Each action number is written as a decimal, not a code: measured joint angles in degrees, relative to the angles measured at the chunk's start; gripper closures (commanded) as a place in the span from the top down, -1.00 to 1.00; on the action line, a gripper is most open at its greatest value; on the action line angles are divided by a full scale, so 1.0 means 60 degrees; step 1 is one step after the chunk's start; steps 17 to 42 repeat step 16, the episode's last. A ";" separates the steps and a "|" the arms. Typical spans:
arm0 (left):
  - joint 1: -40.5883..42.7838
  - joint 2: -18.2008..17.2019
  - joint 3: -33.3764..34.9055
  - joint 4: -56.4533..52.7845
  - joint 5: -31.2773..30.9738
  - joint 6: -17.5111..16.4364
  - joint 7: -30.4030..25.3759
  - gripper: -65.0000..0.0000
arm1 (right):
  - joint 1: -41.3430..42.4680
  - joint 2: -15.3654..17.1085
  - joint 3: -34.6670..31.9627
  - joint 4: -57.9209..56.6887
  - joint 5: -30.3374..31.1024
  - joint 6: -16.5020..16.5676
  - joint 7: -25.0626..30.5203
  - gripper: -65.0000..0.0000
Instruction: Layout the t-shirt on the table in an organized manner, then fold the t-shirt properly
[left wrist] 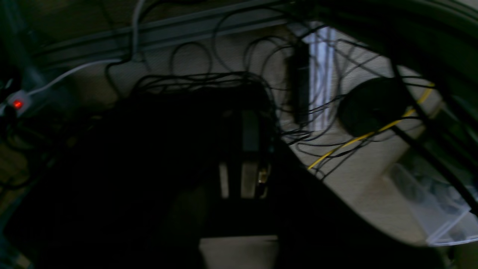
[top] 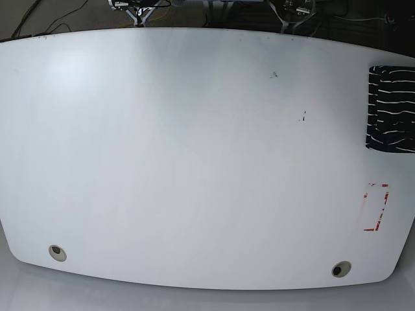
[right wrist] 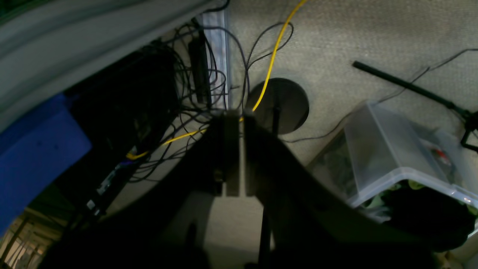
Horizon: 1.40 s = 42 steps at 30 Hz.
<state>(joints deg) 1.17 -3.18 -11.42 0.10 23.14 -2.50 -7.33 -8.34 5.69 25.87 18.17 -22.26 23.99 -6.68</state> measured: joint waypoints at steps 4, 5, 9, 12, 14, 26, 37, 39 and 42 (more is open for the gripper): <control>0.0098 0.0000 0.0000 -0.0011 -0.0004 -0.0011 0.0066 -0.93 | -0.0007 0.0000 0.0000 -0.0036 -0.0004 0.0000 -0.0087 -0.93; 0.0109 0.0004 0.0000 -0.0011 -0.0004 -0.0011 0.0069 -0.93 | -0.0007 0.0000 0.0000 -0.0040 -0.0004 0.0004 -0.0087 -0.93; 0.0117 0.0004 0.0000 -0.0018 0.0000 -0.0011 0.0073 -0.93 | 0.0000 0.0004 0.0000 -0.0040 -0.0004 0.0000 -0.0069 -0.93; 0.0095 0.0004 0.0000 -0.0018 -0.0004 -0.0011 0.0069 -0.93 | 0.0000 0.0004 0.0000 -0.0040 -0.0004 0.0000 -0.0069 -0.93; 0.0091 0.0004 0.0000 -0.0015 -0.0004 -0.0007 0.0004 -0.93 | 0.0000 0.0000 0.0000 -0.0040 -0.0004 0.0000 -0.0069 -0.93; 0.0095 0.0007 0.0000 -0.0007 -0.0004 -0.0007 0.0004 -0.93 | -0.0004 0.0000 0.0000 -0.0040 -0.0004 0.0000 -0.0069 -0.93; 0.0095 0.0007 0.0000 -0.0007 -0.0004 -0.0007 0.0004 -0.93 | -0.0004 0.0000 0.0000 -0.0040 -0.0004 0.0000 -0.0069 -0.93; 0.0095 0.0007 0.0000 -0.0007 -0.0004 -0.0007 0.0004 -0.93 | -0.0004 0.0000 0.0000 -0.0040 -0.0004 0.0000 -0.0069 -0.93; 0.0095 0.0007 0.0000 -0.0007 -0.0004 -0.0007 0.0004 -0.93 | -0.0004 0.0000 0.0000 -0.0040 -0.0004 0.0000 -0.0069 -0.93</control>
